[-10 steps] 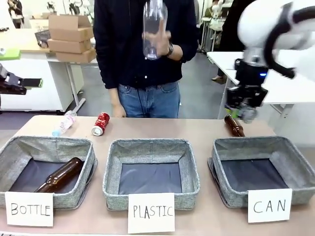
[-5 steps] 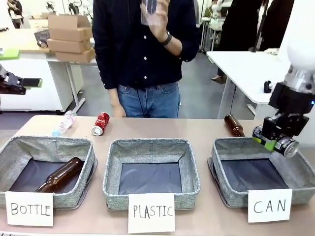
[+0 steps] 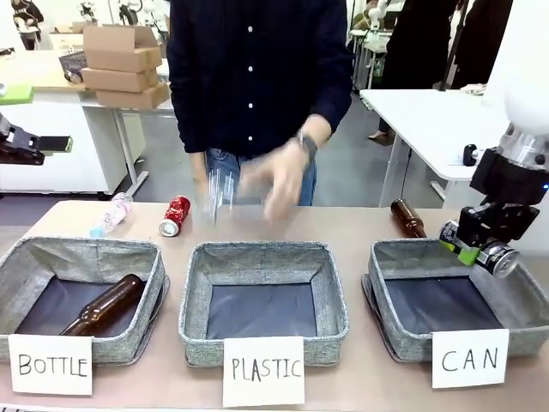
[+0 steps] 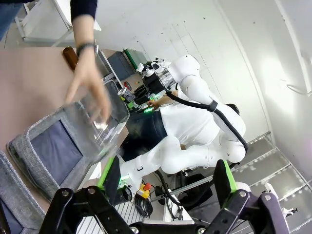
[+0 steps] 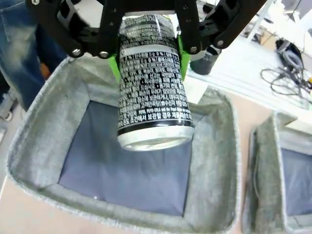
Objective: Sort the can waste into the basket.
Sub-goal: Pick up the can waste from the table and place it in the right Fabric basket.
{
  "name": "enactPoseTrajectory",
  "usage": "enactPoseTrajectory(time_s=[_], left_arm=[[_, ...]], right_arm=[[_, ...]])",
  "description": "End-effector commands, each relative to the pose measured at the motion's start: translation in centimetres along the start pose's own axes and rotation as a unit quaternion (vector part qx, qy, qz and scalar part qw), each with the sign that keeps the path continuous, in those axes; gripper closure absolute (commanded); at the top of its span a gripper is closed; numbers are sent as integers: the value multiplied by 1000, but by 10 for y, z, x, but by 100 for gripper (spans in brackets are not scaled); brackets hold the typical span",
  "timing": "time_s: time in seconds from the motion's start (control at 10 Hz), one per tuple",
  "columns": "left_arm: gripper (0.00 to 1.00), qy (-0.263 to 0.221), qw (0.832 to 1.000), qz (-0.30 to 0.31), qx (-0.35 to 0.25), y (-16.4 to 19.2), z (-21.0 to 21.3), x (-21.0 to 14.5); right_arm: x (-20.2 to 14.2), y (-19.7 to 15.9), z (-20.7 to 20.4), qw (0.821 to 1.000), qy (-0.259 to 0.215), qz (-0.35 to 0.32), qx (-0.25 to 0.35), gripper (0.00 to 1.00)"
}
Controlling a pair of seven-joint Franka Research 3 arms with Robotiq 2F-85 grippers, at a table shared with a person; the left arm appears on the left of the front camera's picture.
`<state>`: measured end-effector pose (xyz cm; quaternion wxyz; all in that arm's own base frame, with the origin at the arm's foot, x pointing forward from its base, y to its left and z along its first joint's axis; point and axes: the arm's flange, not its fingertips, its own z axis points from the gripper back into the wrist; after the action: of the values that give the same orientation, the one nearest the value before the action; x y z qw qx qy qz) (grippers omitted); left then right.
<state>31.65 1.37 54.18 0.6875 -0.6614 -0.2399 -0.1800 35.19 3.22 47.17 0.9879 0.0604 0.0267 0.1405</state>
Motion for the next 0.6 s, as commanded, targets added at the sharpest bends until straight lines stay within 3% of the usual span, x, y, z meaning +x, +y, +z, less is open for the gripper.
enactPoseTrajectory(time_s=[0.0, 0.5], left_arm=[[0, -7, 1000, -10, -11, -1, -2, 1], [0, -7, 1000, -10, -11, -1, -2, 1]], right_arm=[[8, -5, 3, 999, -9, 21, 23, 0], [11, -7, 4, 999, -8, 17, 31, 0]])
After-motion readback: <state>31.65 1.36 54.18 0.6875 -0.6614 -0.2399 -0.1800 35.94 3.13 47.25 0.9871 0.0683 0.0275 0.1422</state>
